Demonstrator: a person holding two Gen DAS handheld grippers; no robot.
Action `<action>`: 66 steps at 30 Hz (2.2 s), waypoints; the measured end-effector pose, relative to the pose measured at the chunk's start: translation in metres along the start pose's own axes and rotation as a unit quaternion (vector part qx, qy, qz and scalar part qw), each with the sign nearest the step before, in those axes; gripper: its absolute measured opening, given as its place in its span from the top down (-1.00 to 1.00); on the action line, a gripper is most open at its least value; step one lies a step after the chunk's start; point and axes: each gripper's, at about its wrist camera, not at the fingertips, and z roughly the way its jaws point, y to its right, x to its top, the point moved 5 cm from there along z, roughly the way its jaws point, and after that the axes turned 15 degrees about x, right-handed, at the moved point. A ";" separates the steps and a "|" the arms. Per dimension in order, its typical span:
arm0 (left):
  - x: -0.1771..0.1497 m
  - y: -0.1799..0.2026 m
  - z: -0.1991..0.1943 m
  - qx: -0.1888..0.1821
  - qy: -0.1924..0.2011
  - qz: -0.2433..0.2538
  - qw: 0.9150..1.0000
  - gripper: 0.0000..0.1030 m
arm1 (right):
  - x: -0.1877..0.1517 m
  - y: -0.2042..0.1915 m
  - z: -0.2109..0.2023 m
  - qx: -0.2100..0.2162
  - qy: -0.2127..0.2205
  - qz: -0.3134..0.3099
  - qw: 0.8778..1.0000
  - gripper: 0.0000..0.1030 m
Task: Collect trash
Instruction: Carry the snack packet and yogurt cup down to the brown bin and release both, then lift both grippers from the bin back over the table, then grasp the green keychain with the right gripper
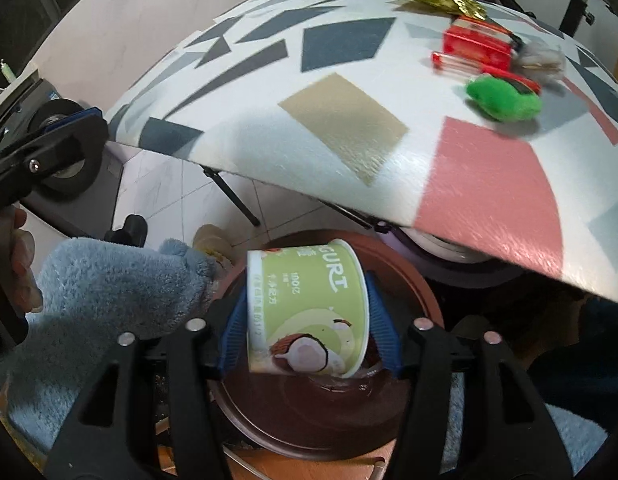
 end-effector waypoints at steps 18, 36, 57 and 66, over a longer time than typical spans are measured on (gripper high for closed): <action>0.034 -0.001 -0.014 0.021 0.044 0.008 0.999 -0.89 | 0.053 0.011 -0.081 -0.103 0.076 -0.067 0.990 -0.89; 0.073 -0.010 -0.007 0.036 0.068 -0.011 0.997 -0.89 | 0.082 0.055 -0.124 -0.134 0.089 -0.061 0.985 -0.89; 0.081 0.004 0.036 0.008 0.047 -0.002 0.999 -0.89 | 0.090 0.101 -0.085 -0.109 0.072 -0.021 0.991 -0.53; 0.075 0.004 0.054 0.006 0.025 -0.013 1.000 -0.89 | 0.096 0.103 -0.055 -0.097 0.053 -0.012 0.994 -0.03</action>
